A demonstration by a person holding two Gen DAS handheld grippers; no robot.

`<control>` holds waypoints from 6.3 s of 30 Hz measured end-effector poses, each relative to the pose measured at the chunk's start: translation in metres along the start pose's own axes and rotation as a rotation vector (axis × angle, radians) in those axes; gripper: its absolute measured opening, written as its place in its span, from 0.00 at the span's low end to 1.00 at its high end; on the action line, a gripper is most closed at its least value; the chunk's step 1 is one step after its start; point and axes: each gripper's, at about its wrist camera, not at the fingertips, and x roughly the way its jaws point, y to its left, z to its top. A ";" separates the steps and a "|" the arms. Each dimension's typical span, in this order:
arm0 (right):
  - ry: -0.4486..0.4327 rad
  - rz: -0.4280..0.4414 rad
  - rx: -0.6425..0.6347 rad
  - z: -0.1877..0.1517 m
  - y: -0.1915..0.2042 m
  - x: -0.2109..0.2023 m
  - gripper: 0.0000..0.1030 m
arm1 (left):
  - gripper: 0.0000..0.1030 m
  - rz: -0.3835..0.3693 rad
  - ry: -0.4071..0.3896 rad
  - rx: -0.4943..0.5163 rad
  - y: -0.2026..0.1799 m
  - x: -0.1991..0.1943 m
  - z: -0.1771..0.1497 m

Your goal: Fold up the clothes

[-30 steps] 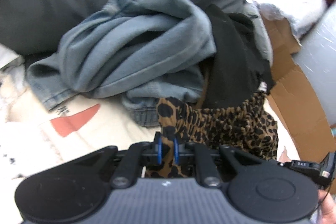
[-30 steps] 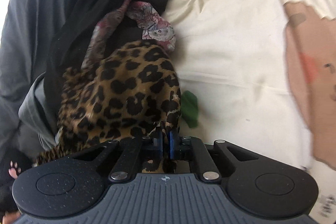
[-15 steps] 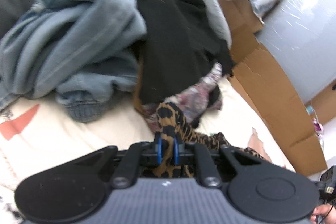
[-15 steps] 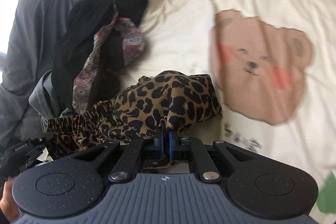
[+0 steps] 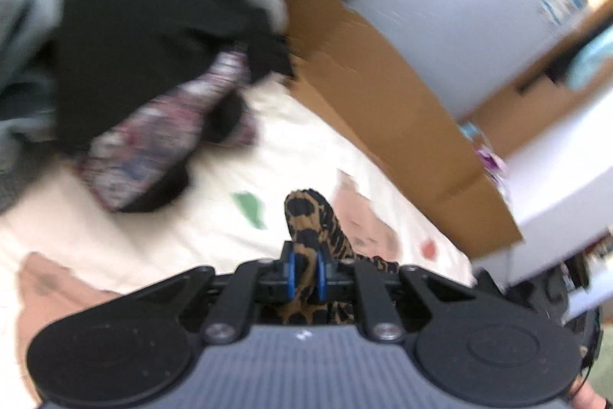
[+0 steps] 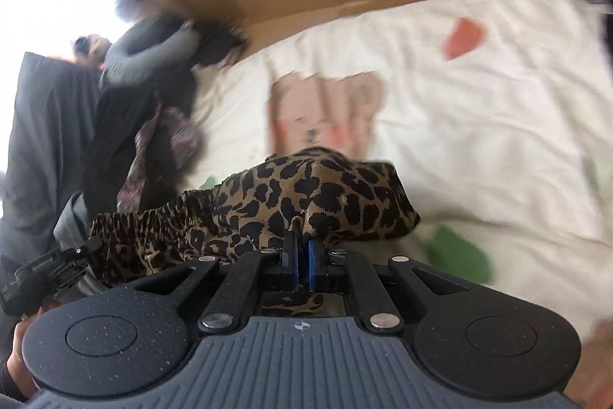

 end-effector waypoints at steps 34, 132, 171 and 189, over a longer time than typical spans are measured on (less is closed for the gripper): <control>0.066 -0.182 0.200 -0.111 -0.089 -0.113 0.10 | 0.11 -0.169 0.355 0.259 -0.079 0.067 -0.056; -0.161 -0.297 -0.526 0.060 -0.015 0.006 0.09 | 0.11 -0.082 0.226 0.510 -0.109 0.143 0.007; -0.167 -0.437 -0.499 0.194 -0.041 0.137 0.09 | 0.11 0.089 0.159 0.568 -0.142 0.322 0.106; -0.218 -0.430 -0.543 0.200 -0.030 0.139 0.49 | 0.27 0.184 0.164 0.321 -0.113 0.332 0.118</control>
